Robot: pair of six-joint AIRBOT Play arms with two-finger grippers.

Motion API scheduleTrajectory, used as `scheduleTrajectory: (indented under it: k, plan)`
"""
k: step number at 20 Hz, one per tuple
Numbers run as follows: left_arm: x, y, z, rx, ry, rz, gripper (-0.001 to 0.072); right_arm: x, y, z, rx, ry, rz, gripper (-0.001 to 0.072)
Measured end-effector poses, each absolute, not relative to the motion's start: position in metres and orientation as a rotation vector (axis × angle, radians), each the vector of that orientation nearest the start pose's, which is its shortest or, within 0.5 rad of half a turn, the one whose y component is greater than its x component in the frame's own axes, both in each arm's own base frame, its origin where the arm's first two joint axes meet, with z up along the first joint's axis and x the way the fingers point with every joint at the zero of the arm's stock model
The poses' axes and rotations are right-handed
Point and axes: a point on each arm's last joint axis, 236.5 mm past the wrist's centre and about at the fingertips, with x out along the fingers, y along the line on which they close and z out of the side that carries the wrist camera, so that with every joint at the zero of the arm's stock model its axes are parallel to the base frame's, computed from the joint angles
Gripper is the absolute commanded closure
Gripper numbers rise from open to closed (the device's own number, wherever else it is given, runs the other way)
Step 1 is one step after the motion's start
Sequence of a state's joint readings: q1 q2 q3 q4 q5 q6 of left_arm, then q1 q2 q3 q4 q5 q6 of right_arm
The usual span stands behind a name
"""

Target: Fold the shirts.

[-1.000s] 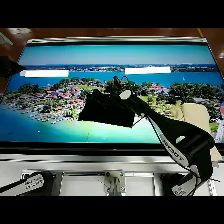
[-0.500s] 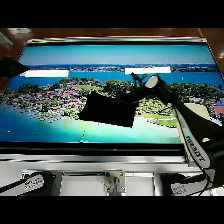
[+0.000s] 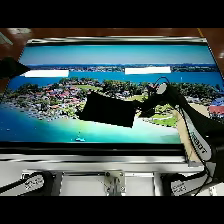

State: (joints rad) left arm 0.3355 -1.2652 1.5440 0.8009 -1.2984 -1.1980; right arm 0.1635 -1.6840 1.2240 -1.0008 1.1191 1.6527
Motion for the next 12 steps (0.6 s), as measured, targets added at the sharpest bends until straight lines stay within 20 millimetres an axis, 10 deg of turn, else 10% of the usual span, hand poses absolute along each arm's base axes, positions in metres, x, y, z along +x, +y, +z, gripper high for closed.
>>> scheduleTrajectory:
  k: [2,5,8,12]
  plan:
    - [0.436,-0.021,0.209,-0.358,0.774,-0.428,0.0671,0.382,0.190,-0.108,0.595,1.598,0.300,0.0039]
    - [0.436,-0.032,0.211,-0.358,0.775,-0.453,0.0671,0.386,0.203,-0.119,0.670,1.598,0.332,0.0627]
    - [0.435,-0.042,0.214,-0.367,0.771,-0.481,0.0671,0.397,0.209,-0.114,0.671,1.538,0.407,0.0642]
    - [0.434,-0.055,0.216,-0.376,0.775,-0.509,0.0671,0.429,0.192,-0.051,0.609,1.343,0.552,0.0642]
